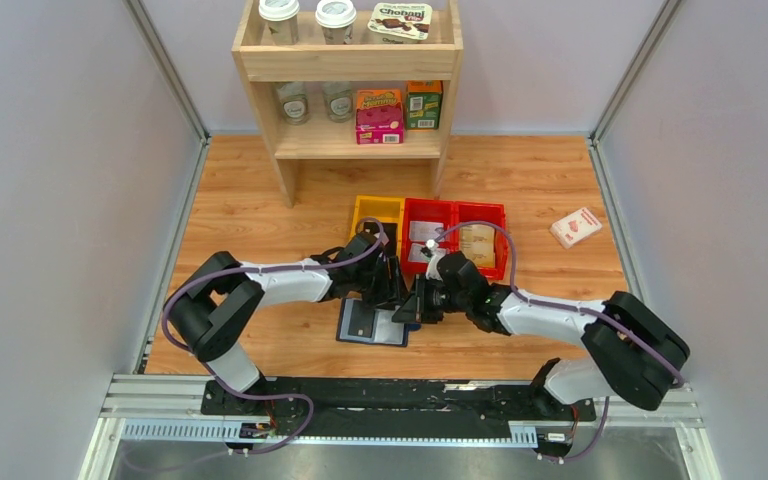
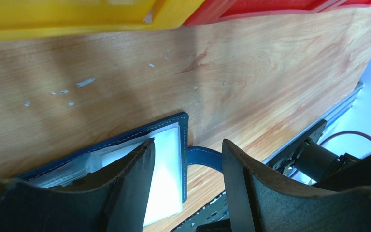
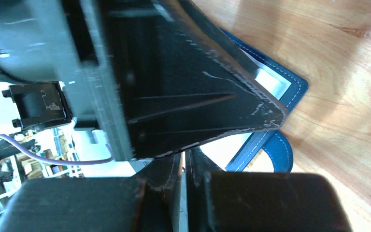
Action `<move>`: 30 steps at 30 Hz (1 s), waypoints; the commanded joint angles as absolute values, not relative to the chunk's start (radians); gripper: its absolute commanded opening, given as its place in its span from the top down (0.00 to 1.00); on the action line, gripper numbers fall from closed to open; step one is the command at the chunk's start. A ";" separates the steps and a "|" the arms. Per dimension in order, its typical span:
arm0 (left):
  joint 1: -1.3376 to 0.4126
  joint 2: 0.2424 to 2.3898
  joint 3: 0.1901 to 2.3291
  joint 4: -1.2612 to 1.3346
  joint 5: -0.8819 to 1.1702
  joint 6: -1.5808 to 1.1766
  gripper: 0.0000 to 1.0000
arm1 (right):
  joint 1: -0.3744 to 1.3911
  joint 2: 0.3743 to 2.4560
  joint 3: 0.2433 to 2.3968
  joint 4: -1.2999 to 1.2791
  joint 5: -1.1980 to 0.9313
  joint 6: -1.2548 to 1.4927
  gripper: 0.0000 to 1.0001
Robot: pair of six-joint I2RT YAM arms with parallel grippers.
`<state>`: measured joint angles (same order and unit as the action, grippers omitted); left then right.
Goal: Take the credit cards out of the card holder
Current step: Open the card holder at the center of the board, then remove the credit card from the card holder.
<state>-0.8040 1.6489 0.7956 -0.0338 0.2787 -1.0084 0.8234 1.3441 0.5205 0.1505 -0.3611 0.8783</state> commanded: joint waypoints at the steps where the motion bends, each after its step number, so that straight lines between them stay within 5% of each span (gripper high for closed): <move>1: -0.813 1.600 0.798 -0.072 0.233 -0.982 0.38 | 0.784 1.422 0.511 0.285 -0.429 0.930 0.93; 15: -0.813 1.435 0.775 -0.149 0.190 -0.947 0.38 | 0.732 1.626 0.543 0.249 -0.505 0.980 0.95; 21: -0.801 1.286 0.724 -0.320 0.034 -0.914 0.37 | 0.736 1.572 0.557 0.252 -0.499 0.948 0.90; 30: -0.726 1.264 0.609 -0.302 0.063 -0.927 0.46 | 0.804 1.552 0.663 0.222 -0.453 0.896 0.85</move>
